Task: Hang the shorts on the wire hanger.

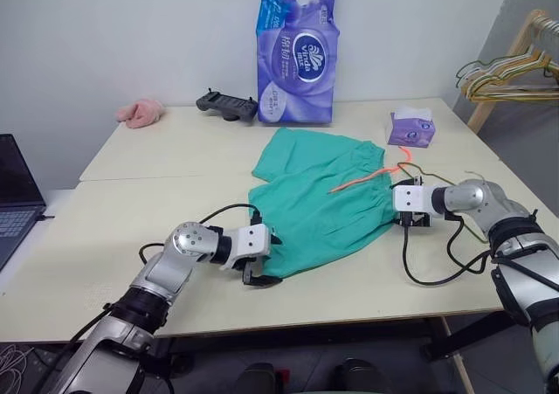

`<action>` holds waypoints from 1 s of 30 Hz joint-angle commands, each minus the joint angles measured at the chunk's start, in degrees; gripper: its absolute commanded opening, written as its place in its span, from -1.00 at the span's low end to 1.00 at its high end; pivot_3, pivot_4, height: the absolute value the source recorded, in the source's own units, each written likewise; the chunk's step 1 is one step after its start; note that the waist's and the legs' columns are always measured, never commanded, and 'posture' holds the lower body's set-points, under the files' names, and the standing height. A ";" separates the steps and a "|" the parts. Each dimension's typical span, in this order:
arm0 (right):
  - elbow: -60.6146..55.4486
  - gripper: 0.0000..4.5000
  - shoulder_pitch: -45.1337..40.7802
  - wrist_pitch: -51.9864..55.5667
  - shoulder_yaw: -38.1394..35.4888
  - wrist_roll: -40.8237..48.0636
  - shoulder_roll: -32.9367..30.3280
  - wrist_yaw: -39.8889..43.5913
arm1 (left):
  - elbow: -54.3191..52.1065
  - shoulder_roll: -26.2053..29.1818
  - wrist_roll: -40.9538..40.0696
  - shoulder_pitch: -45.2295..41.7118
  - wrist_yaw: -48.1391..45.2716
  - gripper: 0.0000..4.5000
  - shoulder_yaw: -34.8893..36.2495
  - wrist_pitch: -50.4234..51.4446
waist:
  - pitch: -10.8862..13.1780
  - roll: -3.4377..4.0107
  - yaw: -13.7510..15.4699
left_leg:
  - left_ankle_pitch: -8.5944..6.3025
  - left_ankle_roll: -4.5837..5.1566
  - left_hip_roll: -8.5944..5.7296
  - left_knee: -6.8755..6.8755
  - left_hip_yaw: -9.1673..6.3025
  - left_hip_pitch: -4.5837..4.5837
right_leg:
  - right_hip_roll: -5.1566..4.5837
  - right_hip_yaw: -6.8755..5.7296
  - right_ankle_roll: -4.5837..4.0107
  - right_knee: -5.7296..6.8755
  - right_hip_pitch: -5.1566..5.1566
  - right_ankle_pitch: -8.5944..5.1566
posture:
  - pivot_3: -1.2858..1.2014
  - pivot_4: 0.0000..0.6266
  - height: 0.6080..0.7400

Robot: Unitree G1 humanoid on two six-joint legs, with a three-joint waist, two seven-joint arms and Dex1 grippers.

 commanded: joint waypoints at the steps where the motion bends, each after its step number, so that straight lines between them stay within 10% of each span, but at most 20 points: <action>1: 0.47 0.28 -1.90 -0.69 0.04 -0.61 -0.34 -1.01 | 1.61 1.14 2.05 -0.47 -1.02 0.82 -1.15 0.72 | -0.01 0.02 0.00 | 0.00 0.00 0.00 0.00 0.00 0.00 | 0.01 0.00 0.00 0.00 -0.01 0.00 | 0.12 -1.00 1.00; 9: -0.12 -0.96 -0.22 -2.20 -0.46 -0.17 -0.24 -2.72 | 2.54 2.13 1.90 -0.52 -2.81 -0.23 -0.55 -0.03 | -0.05 0.05 -0.05 | 0.03 0.01 0.00 0.02 0.09 0.06 | 0.03 0.11 -0.02 0.28 -0.11 -0.02 | 0.11 -1.00 1.00; 15: -1.07 -1.00 1.70 -2.27 -2.12 2.12 0.09 -1.78 | 5.24 1.96 2.37 -2.25 -1.54 -0.99 0.06 -1.16 | -0.06 0.04 -0.10 | 0.03 0.01 0.00 0.01 0.11 0.05 | 0.03 0.12 -0.02 0.29 -0.12 -0.03 | 0.10 -0.99 1.00; 22: -18.92 -1.00 11.51 -0.18 -7.42 17.29 -0.38 17.35 | 3.64 10.07 -2.21 -1.05 -5.08 -0.99 6.13 -1.62 | 0.05 -0.13 -0.61 | 0.02 0.02 0.16 -0.02 0.09 0.02 | 0.07 0.10 -0.04 0.28 -0.19 -0.04 | 0.11 -0.90 1.00; 26: -65.39 -1.00 35.68 28.21 -6.39 35.43 -14.38 35.97 | -15.16 33.96 -16.02 14.71 -23.33 -0.99 6.90 7.90 | 0.14 -0.22 -0.40 | -0.28 0.00 0.46 -0.06 -0.03 -0.15 | 0.18 -0.08 -0.13 0.23 -0.32 -0.27 | 0.12 -0.87 1.00; 30: -79.26 -1.00 37.48 48.15 -6.83 42.45 -19.20 38.72 | -20.49 39.61 -27.14 13.02 -23.57 -0.99 6.05 17.70 | 0.37 0.08 0.46 | -0.74 0.02 0.43 0.10 -0.07 -0.17 | 0.07 -0.18 -0.06 0.30 -0.32 -0.85 | 0.11 -0.90 1.00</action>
